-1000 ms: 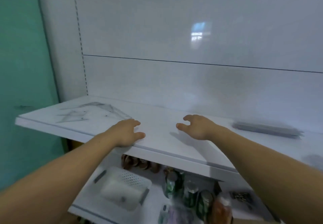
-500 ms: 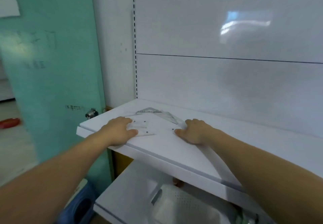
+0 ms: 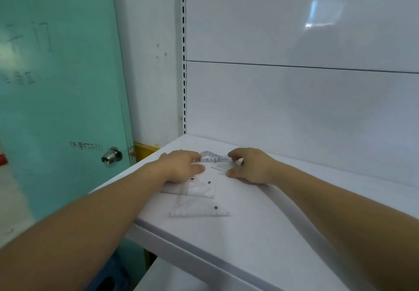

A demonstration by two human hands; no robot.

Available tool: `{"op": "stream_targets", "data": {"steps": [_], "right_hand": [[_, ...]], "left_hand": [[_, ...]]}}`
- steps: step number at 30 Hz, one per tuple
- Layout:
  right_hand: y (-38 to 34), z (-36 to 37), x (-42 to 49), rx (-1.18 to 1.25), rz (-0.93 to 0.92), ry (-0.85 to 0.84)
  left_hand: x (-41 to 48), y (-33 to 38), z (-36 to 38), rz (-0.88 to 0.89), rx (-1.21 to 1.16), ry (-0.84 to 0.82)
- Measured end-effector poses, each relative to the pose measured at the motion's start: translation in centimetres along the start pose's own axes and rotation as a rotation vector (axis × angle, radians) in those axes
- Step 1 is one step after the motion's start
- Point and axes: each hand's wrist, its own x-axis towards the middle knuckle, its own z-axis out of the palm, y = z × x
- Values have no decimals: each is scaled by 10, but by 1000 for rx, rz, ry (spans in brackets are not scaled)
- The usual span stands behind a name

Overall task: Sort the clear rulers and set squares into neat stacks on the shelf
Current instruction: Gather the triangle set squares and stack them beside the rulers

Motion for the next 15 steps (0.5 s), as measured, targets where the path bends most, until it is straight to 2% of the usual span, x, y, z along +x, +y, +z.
{"op": "stream_targets", "data": {"steps": [2, 8, 11, 15], "right_hand": [[-2, 1, -3, 23, 27, 14], [-10, 2, -24, -77, 304, 54], [-17, 7, -34, -150, 335, 106], [-18, 20, -48, -4, 340, 288]], "left_hand": [[6, -7, -3, 78, -73, 28], [13, -21, -10, 309, -88, 81], [13, -19, -8, 344, -102, 91], [14, -19, -3, 314, -111, 64]]}}
